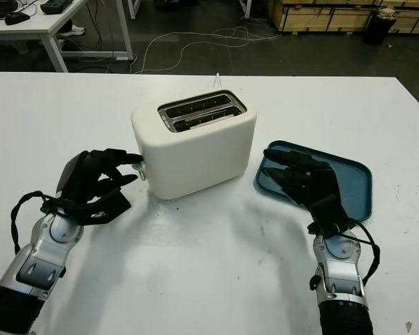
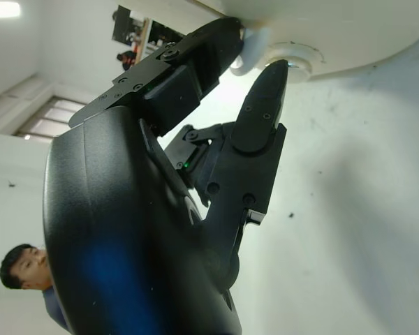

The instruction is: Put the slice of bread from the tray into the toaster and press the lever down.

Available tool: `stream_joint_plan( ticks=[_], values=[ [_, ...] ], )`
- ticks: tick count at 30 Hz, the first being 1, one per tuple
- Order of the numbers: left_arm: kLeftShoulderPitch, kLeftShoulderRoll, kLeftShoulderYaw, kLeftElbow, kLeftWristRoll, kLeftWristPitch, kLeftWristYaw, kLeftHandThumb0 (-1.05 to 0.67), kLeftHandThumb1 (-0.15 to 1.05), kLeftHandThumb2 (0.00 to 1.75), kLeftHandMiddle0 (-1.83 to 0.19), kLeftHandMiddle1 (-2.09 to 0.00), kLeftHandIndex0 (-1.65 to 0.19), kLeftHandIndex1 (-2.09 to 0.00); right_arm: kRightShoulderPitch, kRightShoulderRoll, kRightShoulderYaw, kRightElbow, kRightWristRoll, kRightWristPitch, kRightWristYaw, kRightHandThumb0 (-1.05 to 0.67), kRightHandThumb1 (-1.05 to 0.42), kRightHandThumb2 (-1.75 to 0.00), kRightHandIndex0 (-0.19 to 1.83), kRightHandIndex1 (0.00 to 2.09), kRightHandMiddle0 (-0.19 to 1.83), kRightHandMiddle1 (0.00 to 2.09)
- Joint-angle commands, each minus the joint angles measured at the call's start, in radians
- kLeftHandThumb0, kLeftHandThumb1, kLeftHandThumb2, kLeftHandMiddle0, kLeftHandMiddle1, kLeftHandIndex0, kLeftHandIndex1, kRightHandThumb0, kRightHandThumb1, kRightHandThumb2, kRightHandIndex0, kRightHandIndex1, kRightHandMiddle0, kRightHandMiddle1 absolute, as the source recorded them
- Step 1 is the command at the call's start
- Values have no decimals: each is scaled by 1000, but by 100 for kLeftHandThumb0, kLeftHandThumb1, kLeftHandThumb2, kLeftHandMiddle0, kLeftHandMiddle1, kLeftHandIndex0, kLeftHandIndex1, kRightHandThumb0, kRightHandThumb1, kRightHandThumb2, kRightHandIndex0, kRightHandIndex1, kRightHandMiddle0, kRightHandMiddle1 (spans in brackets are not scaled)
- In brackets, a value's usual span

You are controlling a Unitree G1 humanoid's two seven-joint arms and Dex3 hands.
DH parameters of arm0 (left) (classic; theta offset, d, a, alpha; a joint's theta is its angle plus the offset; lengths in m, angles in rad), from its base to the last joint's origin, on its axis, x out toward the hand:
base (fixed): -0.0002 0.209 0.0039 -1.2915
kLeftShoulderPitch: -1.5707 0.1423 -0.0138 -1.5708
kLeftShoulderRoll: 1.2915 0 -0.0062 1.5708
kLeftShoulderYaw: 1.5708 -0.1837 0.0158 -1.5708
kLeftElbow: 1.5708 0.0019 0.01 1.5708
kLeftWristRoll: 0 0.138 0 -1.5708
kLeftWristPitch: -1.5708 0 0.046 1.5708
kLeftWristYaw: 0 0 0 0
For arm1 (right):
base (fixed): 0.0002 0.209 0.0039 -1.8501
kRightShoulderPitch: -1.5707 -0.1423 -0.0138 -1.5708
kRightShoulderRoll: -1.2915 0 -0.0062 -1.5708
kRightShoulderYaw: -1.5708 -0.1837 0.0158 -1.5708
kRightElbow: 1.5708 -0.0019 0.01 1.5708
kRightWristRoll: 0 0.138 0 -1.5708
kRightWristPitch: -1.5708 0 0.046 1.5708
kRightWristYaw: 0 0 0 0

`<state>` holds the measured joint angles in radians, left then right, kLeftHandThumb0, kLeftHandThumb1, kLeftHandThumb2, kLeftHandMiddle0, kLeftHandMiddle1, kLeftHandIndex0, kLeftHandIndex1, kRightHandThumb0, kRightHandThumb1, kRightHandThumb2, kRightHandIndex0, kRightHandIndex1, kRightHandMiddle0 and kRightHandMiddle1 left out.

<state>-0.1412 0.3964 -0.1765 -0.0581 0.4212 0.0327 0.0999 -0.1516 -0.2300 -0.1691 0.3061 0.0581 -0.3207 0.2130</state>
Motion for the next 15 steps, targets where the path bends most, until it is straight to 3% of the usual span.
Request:
stream_joint_plan(
  ticks=[1, 5, 10, 15],
  values=[
    [6, -26, -19, -88, -17, -76, -31, -26, 87, 0, -86, -117, -118, -6, -19, -9, 2, 19, -2, -31, -2, -43, -89, 0, 112, 0, 103, 0],
    [42, -42, 37, -154, -33, -86, -6, -24, 86, 0, -74, -128, -114, -4, -29, -3, -2, 30, 23, -24, 11, -43, -88, 0, 111, 0, 102, 0],
    [82, -50, 118, -218, -50, -87, -4, -26, 88, 1, -69, -127, -111, -2, -37, 5, -3, 19, 25, -17, -2, -45, -87, 0, 110, 0, 101, 0],
    [106, -50, 179, -214, -59, -118, -1, -28, 89, 1, -68, -132, -112, -3, -49, 12, -6, 12, 29, -26, -11, -48, -86, 0, 110, 0, 101, 0]
  ],
)
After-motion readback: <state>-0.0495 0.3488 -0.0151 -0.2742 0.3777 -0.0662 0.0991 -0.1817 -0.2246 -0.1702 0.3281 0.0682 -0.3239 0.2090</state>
